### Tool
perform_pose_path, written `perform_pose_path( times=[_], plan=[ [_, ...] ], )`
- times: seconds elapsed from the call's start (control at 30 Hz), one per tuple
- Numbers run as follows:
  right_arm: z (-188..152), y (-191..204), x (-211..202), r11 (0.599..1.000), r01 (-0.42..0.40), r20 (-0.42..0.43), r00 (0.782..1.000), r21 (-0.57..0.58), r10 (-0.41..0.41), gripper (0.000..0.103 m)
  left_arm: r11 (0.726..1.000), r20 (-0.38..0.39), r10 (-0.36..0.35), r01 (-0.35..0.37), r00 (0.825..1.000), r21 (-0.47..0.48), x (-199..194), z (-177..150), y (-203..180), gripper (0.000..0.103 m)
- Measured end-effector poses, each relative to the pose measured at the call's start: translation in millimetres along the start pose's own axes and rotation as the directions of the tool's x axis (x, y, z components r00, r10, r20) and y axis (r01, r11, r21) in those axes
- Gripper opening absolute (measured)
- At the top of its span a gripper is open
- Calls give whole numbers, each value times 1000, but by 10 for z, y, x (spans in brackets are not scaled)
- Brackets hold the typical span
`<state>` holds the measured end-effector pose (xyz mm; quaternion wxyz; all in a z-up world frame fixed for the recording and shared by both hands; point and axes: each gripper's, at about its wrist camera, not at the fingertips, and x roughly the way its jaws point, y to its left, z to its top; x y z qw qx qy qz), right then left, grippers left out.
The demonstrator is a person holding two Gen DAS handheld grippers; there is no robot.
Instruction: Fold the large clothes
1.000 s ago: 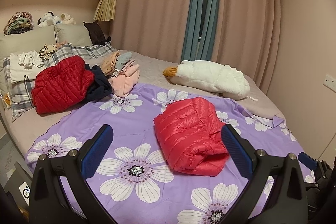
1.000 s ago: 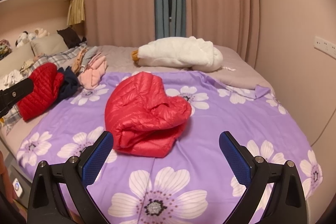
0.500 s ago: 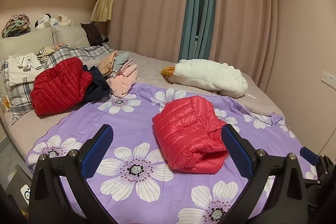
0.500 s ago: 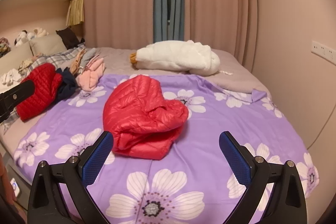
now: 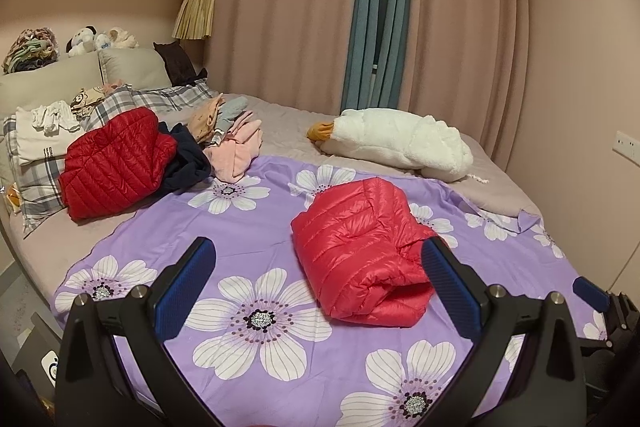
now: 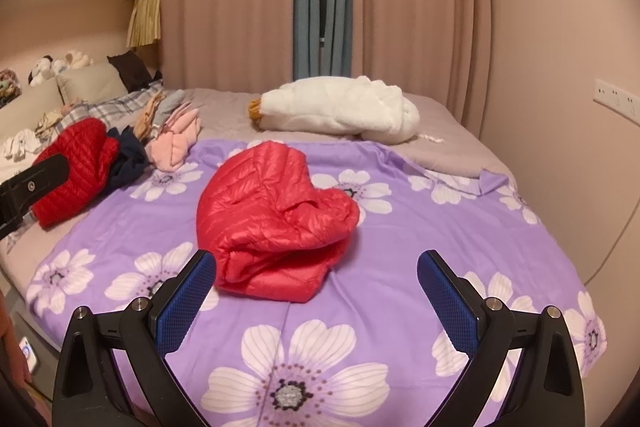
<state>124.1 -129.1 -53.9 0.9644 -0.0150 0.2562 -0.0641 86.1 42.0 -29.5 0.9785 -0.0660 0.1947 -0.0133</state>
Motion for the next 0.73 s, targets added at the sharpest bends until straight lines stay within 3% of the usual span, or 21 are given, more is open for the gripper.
perform_pose_path(
  times=[0.73],
  plan=[
    [-30,171,28,1000,6,-8,1000,-25,-6,100,1000,-16,9,-8,1000,20,48,-83,14,103]
  ],
)
